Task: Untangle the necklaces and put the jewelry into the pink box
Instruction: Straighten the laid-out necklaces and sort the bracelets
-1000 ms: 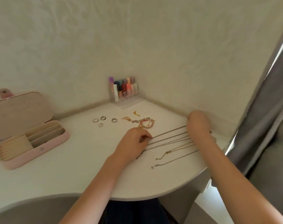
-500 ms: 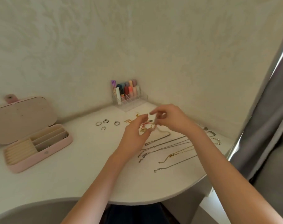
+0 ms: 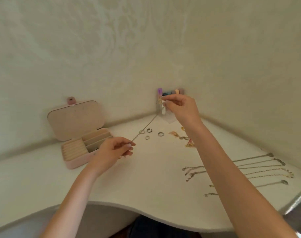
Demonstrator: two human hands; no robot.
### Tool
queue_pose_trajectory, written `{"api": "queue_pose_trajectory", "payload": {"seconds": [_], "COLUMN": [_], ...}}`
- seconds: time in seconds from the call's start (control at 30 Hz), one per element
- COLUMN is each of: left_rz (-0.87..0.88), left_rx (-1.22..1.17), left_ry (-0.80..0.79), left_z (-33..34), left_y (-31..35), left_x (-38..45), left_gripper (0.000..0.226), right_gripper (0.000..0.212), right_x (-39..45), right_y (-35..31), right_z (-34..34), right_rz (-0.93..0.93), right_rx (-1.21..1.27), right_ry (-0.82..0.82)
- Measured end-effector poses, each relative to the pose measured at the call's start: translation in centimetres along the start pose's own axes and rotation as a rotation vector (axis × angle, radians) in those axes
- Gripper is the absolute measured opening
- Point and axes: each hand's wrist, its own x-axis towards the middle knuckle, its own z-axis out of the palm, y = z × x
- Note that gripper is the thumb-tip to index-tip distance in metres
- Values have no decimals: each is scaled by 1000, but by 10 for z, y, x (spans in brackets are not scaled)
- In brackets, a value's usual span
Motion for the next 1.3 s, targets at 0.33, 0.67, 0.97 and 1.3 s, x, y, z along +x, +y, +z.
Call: {"api": "queue_pose_trajectory", "payload": {"seconds": [0.33,0.67,0.97,1.3], "left_rz": [6,-130,-98,47], "left_rx": [-70,120,44,310], "left_ry": [403,288,255,529], "left_z": [-94,-97,-91,-77], "left_y": [0,-20,-16,-41], "left_x": [9,16,7,2], "left_gripper": [21,24,28,19], "right_gripper": [19,18,17,20], "right_x": [13,17,12,35], "right_y": [-19,-6,-2,25], "right_z": [149,187,191,159], "right_rz": [-19,-9,8,143], "right_rx": [154,67,21,-376], "right_ry": [-330,-494,-647,-701]}}
